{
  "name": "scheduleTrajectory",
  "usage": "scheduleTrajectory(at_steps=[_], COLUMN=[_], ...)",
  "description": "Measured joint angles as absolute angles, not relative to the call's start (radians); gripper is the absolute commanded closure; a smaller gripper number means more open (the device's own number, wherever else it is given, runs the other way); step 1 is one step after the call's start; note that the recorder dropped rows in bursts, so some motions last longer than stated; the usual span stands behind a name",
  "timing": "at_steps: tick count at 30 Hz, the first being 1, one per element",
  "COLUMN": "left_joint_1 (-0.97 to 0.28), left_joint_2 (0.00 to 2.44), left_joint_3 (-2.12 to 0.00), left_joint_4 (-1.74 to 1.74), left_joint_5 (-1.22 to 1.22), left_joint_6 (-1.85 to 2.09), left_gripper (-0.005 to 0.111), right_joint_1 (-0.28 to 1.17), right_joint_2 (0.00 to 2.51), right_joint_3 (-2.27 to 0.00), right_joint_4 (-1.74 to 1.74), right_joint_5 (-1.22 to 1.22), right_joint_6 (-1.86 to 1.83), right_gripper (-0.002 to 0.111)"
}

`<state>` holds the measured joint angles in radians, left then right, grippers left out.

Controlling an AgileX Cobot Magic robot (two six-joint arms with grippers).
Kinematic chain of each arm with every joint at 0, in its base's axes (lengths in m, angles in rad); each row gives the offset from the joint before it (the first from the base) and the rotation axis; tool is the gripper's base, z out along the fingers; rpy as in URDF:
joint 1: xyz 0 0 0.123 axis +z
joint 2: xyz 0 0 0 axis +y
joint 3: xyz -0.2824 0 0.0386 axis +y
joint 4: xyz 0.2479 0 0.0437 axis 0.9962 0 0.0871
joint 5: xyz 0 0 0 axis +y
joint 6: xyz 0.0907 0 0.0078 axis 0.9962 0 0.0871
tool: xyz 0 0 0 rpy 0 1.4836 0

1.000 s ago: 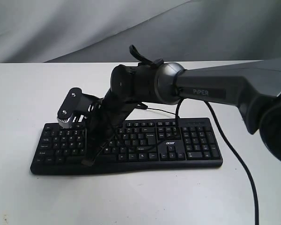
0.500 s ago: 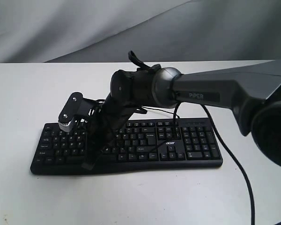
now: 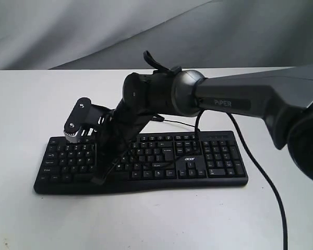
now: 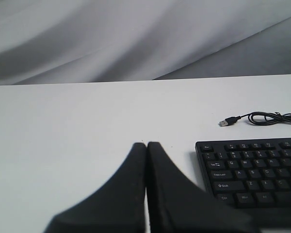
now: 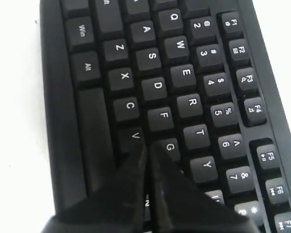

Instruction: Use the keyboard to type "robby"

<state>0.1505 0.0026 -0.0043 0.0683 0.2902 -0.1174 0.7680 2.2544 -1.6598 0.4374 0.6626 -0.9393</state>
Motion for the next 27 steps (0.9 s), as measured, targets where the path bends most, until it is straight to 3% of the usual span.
scheduleTrajectory(at_steps=[27], left_joint_1=[0.15], left_joint_2=[0.003], left_joint_3=[-0.004], left_joint_4=[0.068], left_joint_5=[0.29], left_joint_6=[-0.117], left_gripper=[0.106], right_joint_1=[0.704], right_joint_2=[2.262], right_joint_3=[-1.729], right_joint_4=[0.436], right_joint_5=[0.664], right_joint_6=[-0.951], right_gripper=[0.108])
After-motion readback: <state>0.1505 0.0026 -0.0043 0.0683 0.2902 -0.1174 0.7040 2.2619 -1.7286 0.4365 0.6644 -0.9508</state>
